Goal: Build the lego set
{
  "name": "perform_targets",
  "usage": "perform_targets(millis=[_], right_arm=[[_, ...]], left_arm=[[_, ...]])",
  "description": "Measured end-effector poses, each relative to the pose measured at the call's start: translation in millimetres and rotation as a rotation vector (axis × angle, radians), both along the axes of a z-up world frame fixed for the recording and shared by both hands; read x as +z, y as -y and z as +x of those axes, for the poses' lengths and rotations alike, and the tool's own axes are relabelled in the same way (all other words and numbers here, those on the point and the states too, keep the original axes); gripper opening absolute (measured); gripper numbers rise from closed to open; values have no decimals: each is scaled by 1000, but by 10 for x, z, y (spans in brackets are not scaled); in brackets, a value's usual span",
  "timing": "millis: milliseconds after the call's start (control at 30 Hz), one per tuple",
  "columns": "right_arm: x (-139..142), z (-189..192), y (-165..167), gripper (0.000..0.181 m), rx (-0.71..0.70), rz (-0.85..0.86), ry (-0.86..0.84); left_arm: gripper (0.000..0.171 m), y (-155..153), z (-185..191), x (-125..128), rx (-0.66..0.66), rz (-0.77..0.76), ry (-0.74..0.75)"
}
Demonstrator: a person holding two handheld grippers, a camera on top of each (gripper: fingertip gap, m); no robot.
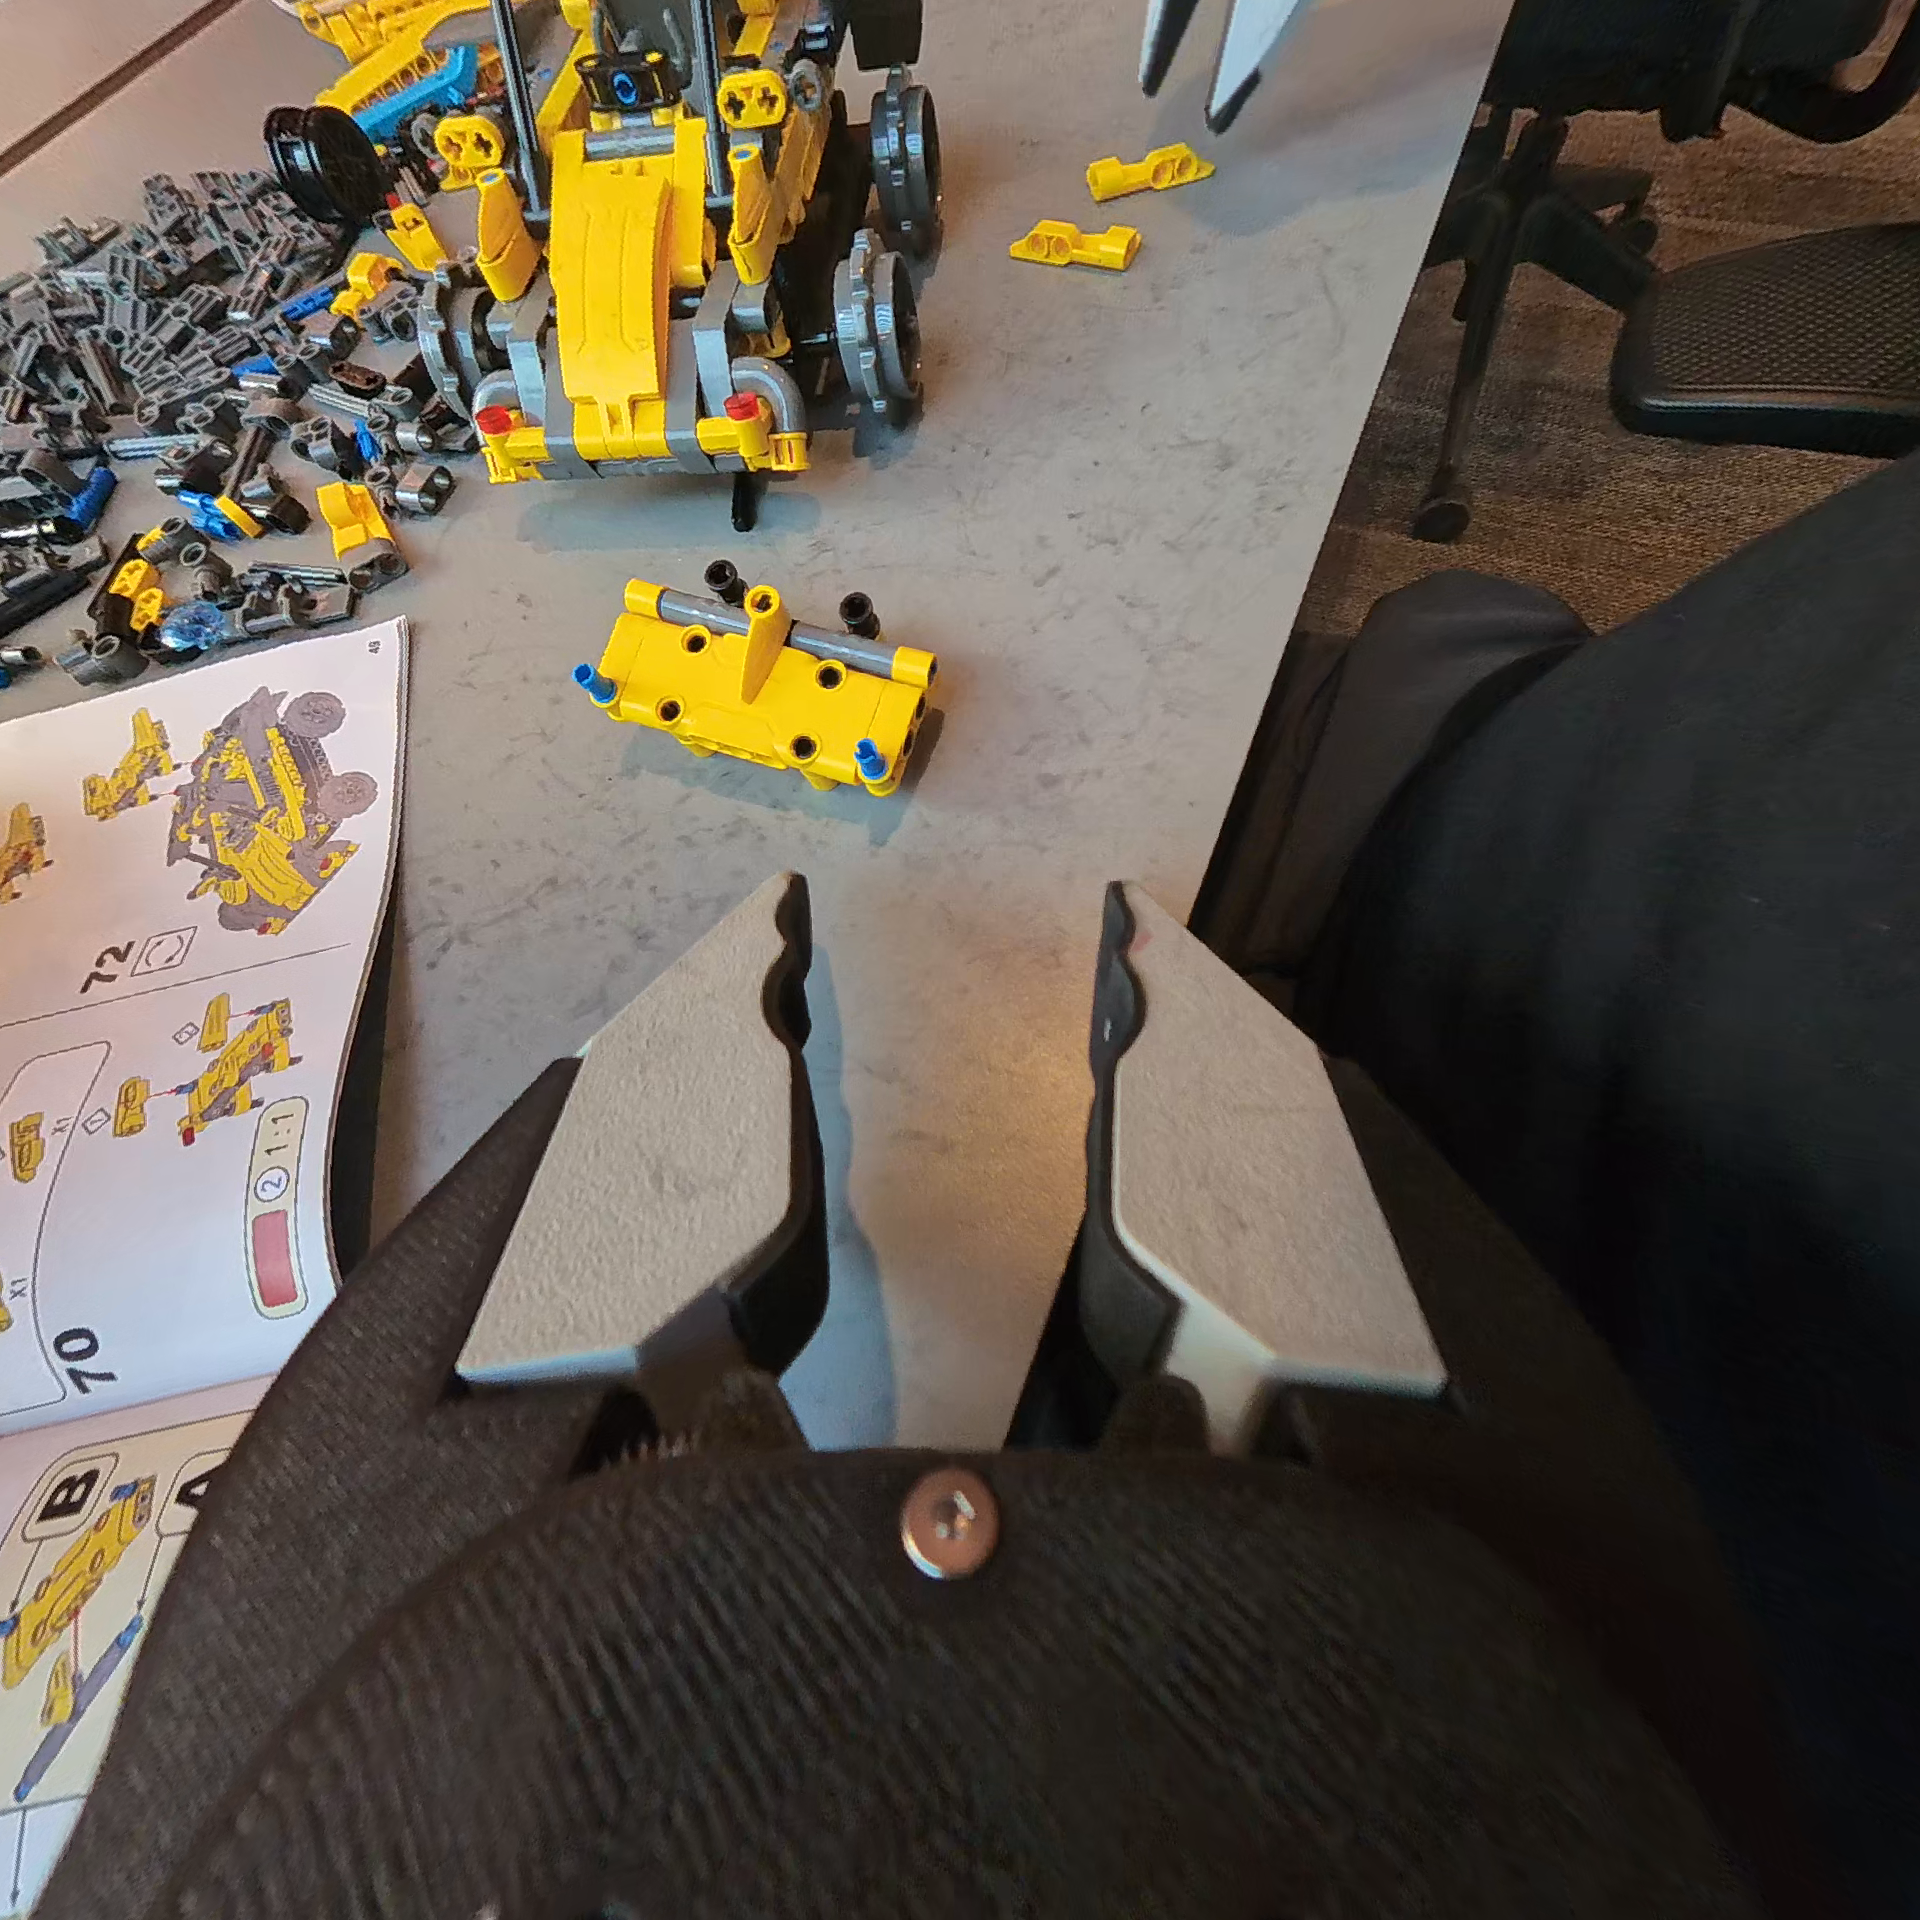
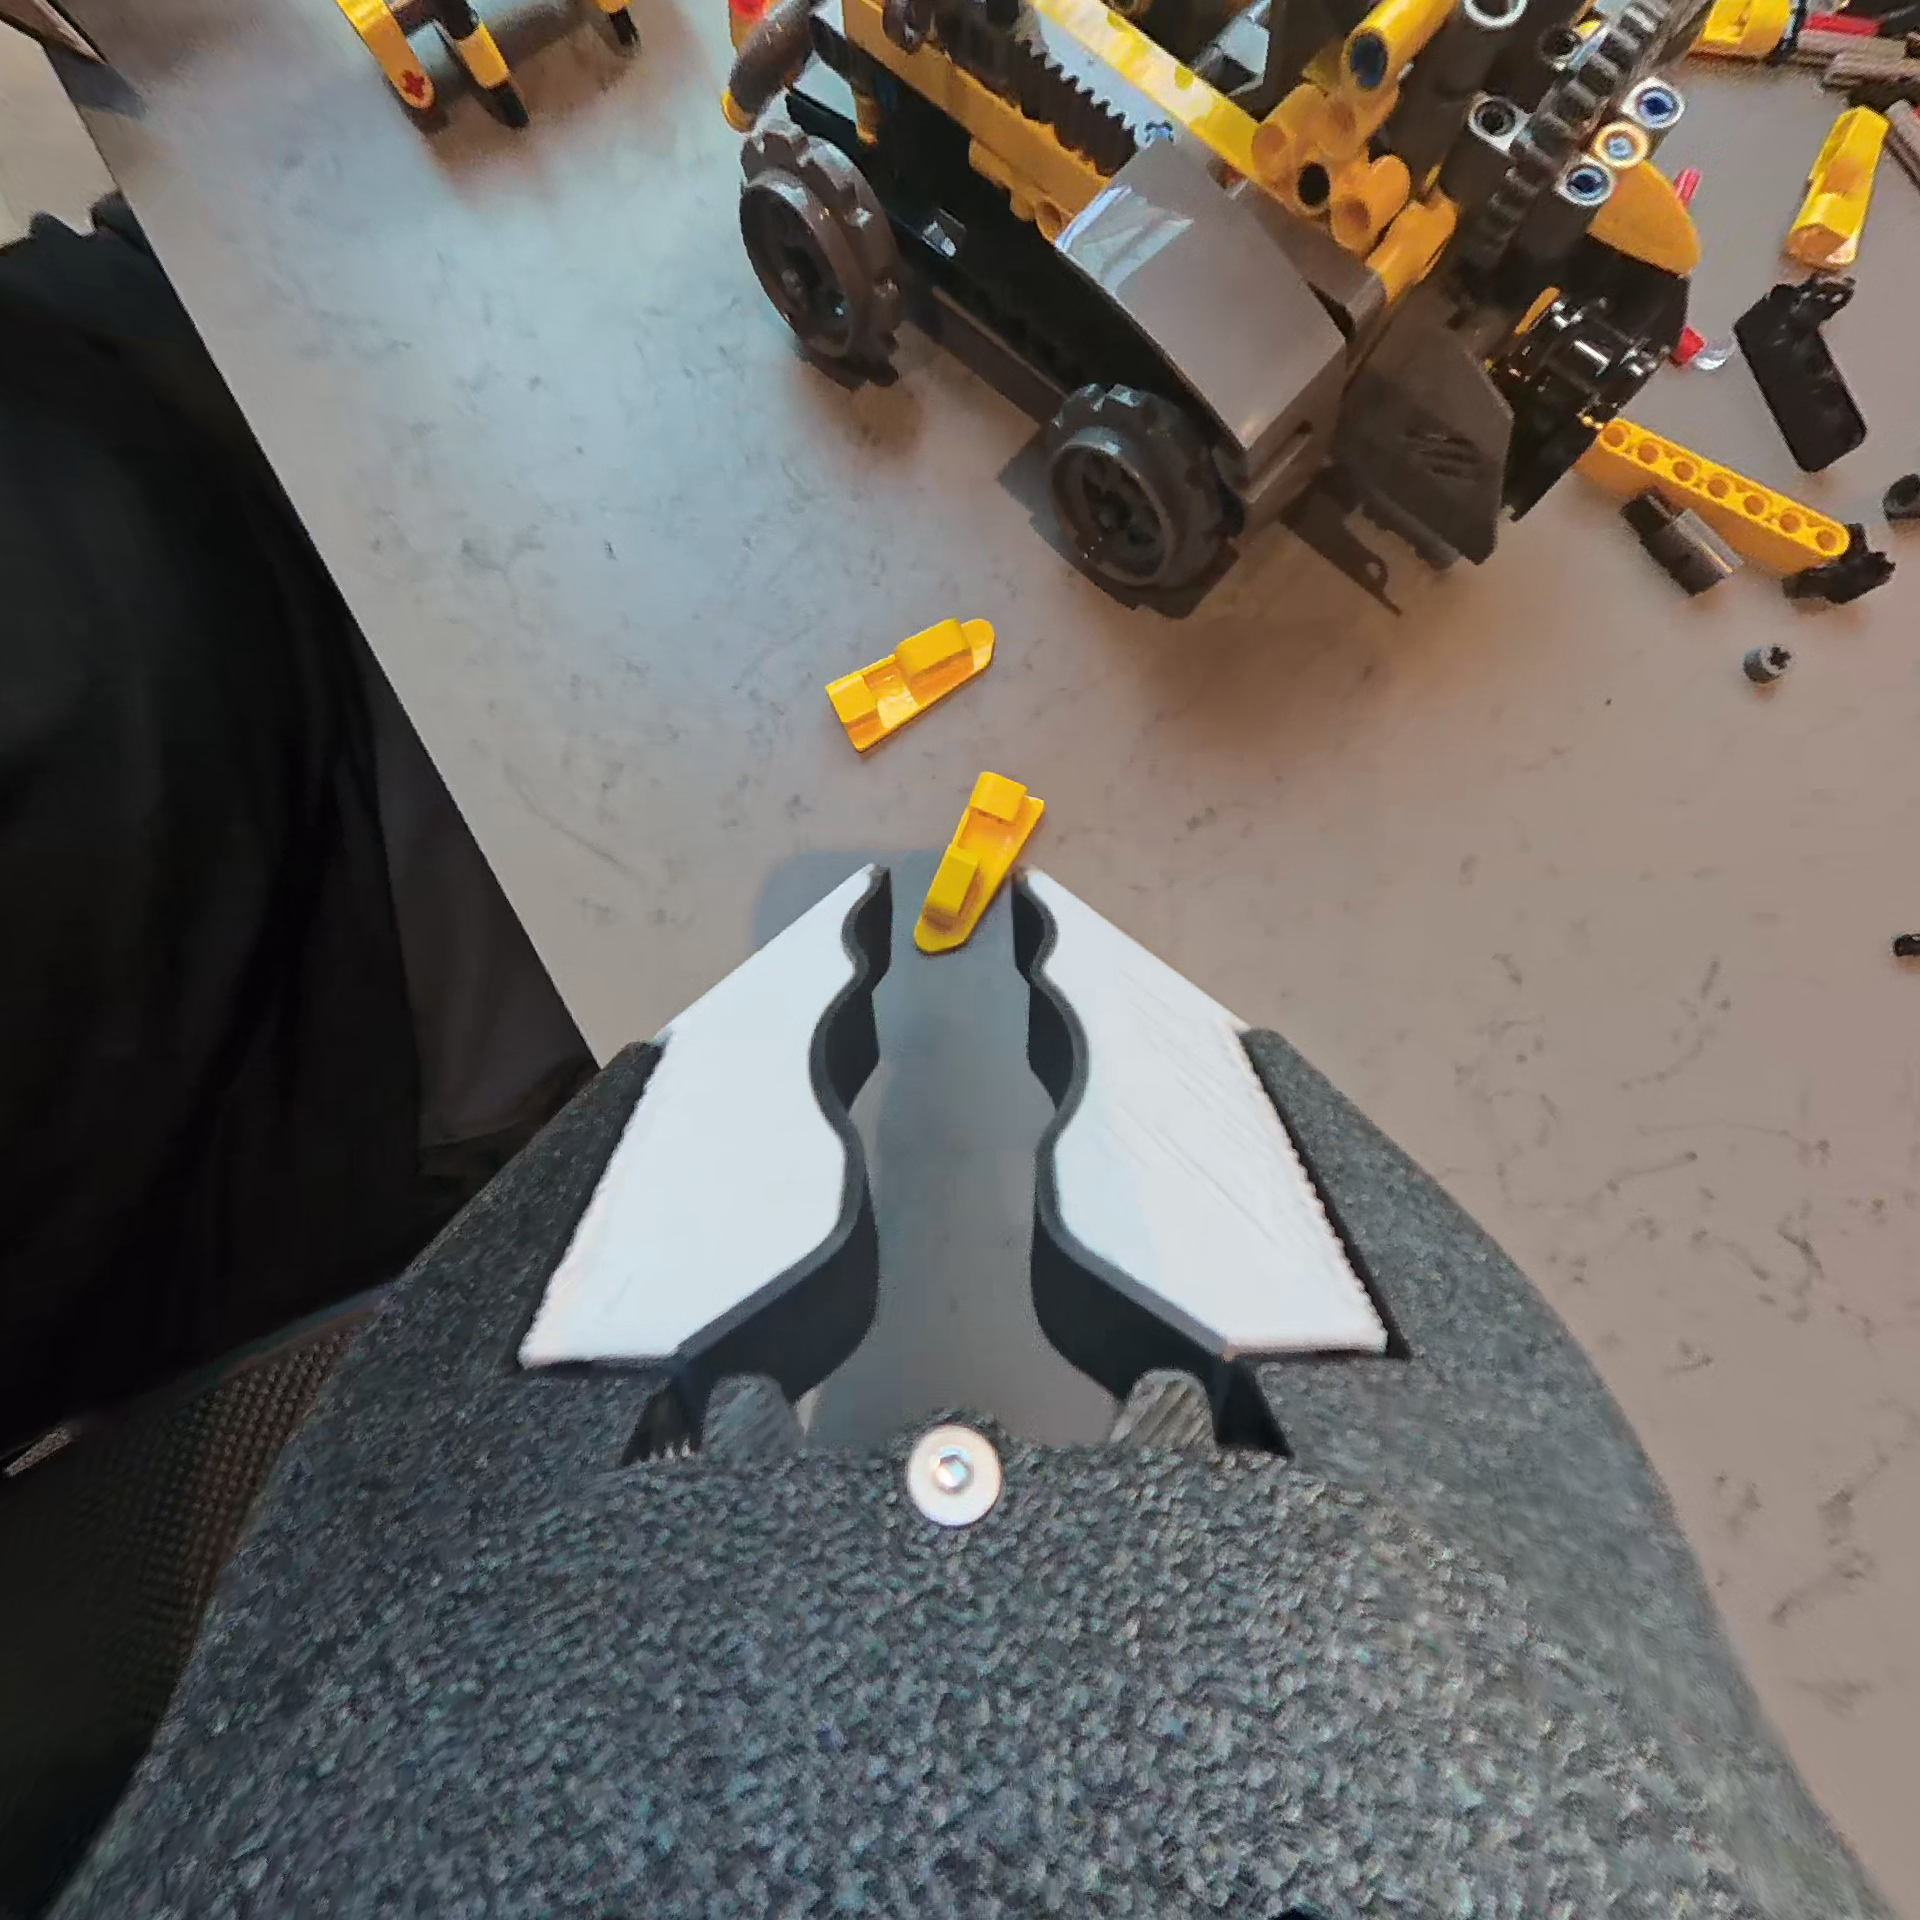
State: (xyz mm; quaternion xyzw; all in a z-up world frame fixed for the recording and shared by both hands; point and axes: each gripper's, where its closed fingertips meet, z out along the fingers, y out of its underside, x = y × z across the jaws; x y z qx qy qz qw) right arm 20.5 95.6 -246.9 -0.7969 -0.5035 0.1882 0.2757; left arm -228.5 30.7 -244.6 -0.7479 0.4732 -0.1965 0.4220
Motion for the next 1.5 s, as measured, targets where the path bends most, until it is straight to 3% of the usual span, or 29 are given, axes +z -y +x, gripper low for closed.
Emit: perform_targets(millis=[167,367,633,767,1500], right_arm=[[-165,-16,4,27,5,-20,65],[-152,-30,20,8,29,8,87],[-35,-45,-22,8,24,61,87],[-152,-20,-12,8,20,23,105],[-89,-69,-4,9,34,39,70]], left_arm=[[55,4,1,-13,-3,-9,-6],[55,5,2,-27,-4,-15,-13],[55,7,3,-33,-4,-8,-21],[54,8,3,-33,-5,-8,-21],[53,5,3,-40,-2,-12,-24]])
